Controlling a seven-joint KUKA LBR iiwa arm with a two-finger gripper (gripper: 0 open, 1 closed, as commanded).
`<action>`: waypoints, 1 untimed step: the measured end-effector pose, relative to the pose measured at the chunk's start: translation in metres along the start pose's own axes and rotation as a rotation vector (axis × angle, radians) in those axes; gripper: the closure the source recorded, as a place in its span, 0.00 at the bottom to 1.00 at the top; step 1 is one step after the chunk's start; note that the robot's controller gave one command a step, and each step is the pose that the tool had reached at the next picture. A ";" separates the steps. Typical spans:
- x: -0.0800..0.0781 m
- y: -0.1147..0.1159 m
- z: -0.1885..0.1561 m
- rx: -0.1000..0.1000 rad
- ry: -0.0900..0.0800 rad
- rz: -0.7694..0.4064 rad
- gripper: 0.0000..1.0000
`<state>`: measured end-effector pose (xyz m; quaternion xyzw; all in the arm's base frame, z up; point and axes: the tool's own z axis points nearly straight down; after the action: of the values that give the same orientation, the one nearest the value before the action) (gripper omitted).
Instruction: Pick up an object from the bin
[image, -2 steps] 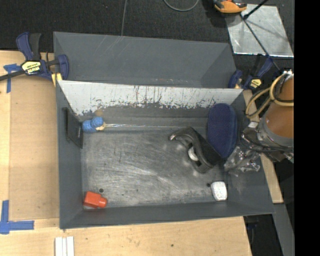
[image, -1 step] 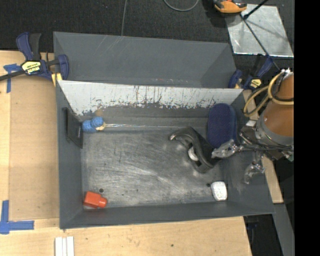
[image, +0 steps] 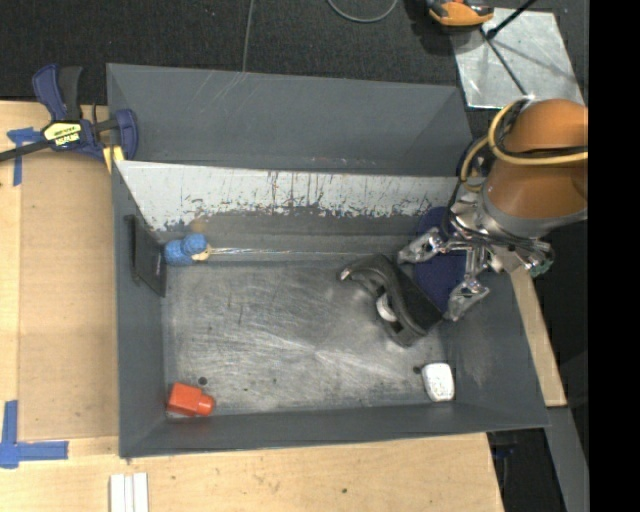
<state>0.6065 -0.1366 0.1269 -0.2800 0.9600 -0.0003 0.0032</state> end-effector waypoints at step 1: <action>-0.009 -0.014 0.052 -0.014 -0.006 -0.136 0.00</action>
Offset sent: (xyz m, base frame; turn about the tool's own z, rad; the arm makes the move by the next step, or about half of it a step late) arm 0.0117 -0.0150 -0.0569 -0.1405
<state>0.6219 -0.1436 0.0745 -0.3446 0.9387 0.0068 0.0039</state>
